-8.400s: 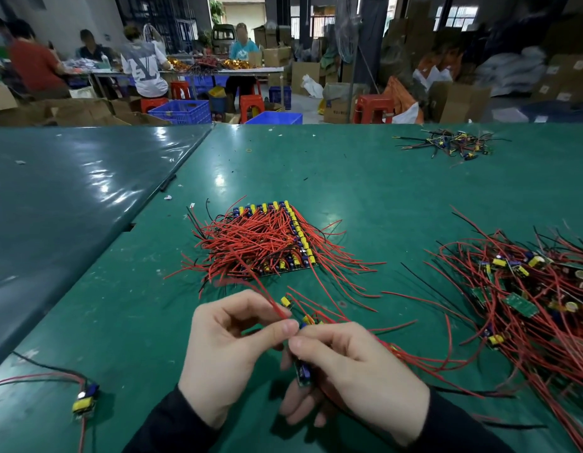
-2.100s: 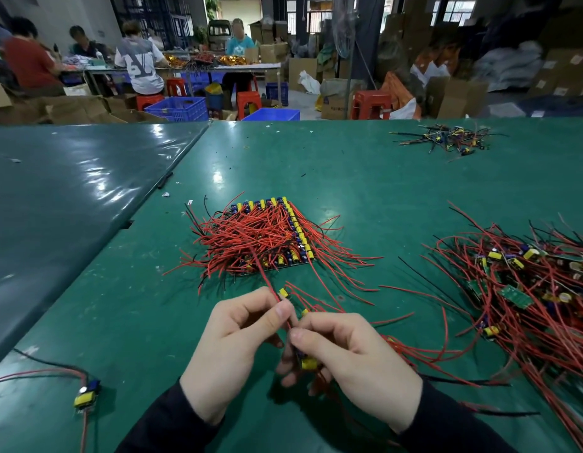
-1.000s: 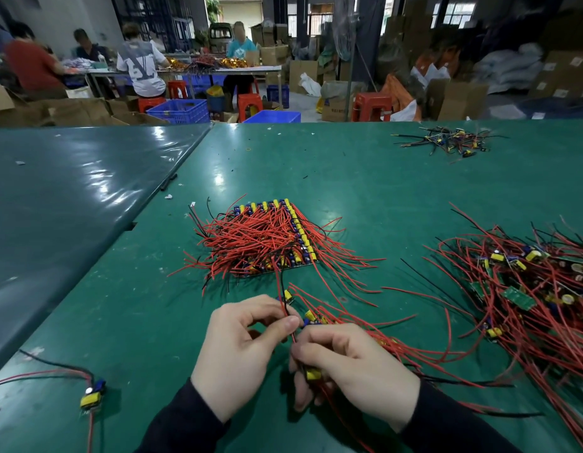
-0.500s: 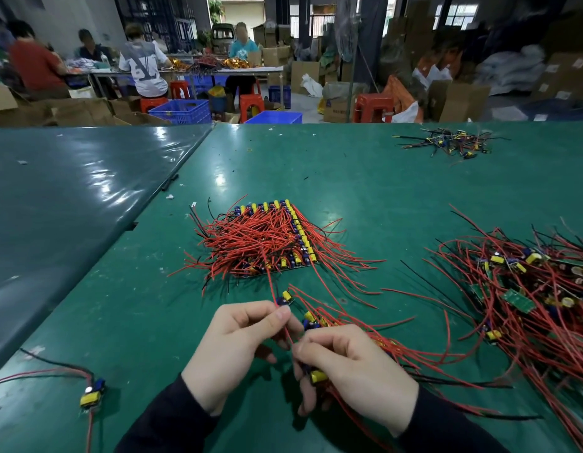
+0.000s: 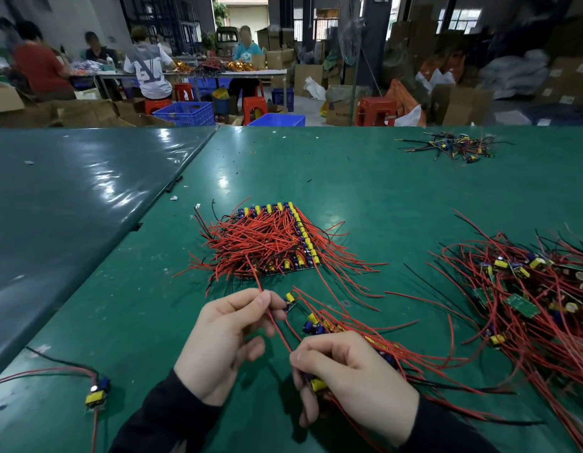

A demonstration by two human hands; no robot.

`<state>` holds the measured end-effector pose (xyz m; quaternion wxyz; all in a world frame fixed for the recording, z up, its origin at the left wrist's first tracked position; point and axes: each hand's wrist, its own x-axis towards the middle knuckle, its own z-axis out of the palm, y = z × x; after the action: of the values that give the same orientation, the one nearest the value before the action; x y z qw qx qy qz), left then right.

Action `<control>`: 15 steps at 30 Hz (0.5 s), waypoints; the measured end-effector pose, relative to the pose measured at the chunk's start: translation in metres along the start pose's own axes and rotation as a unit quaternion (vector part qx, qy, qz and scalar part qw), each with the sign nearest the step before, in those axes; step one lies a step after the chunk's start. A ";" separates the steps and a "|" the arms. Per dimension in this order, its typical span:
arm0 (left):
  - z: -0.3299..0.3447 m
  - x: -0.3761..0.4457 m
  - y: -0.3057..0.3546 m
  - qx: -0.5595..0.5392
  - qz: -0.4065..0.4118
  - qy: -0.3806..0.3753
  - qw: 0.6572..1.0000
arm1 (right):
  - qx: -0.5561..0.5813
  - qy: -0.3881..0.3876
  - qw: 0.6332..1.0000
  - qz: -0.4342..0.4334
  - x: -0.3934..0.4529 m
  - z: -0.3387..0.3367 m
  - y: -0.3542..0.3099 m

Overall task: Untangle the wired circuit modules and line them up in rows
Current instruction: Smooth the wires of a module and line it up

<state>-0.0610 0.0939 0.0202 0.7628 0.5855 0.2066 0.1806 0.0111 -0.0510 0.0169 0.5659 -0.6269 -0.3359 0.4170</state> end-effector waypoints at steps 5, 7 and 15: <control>0.001 0.001 0.004 -0.115 -0.082 -0.051 0.989 | -0.078 0.046 0.996 0.002 -0.001 -0.006 0.000; 0.002 0.000 0.005 -0.137 -0.104 -0.058 0.983 | -0.115 0.056 0.992 0.000 -0.001 -0.005 0.001; 0.002 0.001 0.006 -0.157 -0.116 -0.045 0.980 | -0.172 0.074 0.982 0.002 -0.002 -0.005 0.002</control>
<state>-0.0597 0.0942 0.0260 0.8694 0.4381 0.2080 0.0945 0.0145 -0.0550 0.0154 0.4722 -0.7446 -0.3583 0.3069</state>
